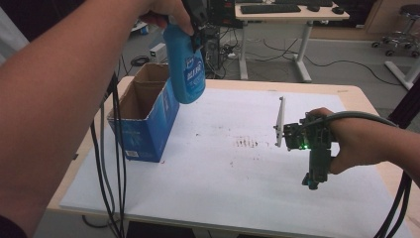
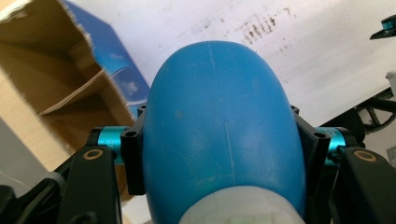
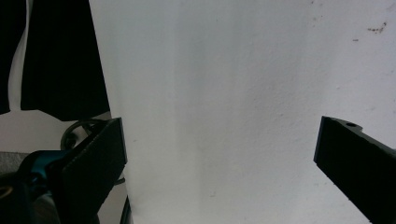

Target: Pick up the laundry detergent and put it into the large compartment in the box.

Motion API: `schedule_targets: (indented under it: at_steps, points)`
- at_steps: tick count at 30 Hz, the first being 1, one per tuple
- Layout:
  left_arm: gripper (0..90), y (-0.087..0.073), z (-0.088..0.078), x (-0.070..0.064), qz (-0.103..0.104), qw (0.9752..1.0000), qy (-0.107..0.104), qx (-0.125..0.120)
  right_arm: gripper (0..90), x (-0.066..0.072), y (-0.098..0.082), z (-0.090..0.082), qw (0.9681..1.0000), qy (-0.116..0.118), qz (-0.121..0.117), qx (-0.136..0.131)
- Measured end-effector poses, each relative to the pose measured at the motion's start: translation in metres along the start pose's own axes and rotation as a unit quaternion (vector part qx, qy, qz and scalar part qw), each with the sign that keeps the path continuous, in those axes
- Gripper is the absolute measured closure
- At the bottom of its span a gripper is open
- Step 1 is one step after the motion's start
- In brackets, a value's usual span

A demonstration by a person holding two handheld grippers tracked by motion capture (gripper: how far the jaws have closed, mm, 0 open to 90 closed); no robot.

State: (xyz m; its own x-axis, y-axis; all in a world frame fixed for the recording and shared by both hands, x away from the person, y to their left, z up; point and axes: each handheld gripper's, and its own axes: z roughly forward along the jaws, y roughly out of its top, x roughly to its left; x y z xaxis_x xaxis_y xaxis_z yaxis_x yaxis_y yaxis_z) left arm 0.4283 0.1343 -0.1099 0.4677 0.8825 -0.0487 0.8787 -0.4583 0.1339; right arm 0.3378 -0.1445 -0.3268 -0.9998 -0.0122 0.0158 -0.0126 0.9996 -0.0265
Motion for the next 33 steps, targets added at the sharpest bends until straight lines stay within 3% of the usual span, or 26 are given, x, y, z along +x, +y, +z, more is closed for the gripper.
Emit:
schedule_targets:
  at_steps: [3, 5, 7, 10, 22, 28, 33]
  points:
    - [37.1, -0.006, -0.005, 0.006, -0.007, 1.0000, 0.001, 0.000, 1.4, 0.000, 0.002, -0.001, 1.0000, 0.001, 0.002, 0.002]
    - [37.1, -0.016, -0.015, 0.018, -0.016, 0.9999, 0.001, -0.003, 1.4, -0.002, 0.005, -0.003, 1.0000, -0.002, -0.004, -0.004]
    - [37.1, -0.016, -0.015, 0.018, -0.016, 0.9999, 0.001, -0.003, 1.4, -0.002, 0.005, -0.003, 1.0000, -0.003, -0.005, -0.006]
    - [37.1, -0.028, -0.025, 0.034, -0.029, 0.9996, 0.003, -0.007, 1.4, -0.002, 0.007, -0.003, 1.0000, -0.003, -0.007, -0.005]
    - [37.1, -0.047, -0.029, 0.067, -0.069, 0.9975, 0.013, -0.006, 1.4, -0.002, 0.009, -0.003, 1.0000, -0.003, -0.008, -0.003]
    - [37.1, -0.053, -0.021, 0.079, -0.061, 0.9979, 0.022, -0.004, 1.4, -0.002, 0.009, -0.003, 1.0000, -0.004, -0.006, -0.002]
    - [37.1, -0.055, -0.009, 0.087, -0.052, 0.9985, 0.017, 0.005, 1.4, -0.002, 0.008, -0.003, 1.0000, -0.006, -0.001, -0.004]
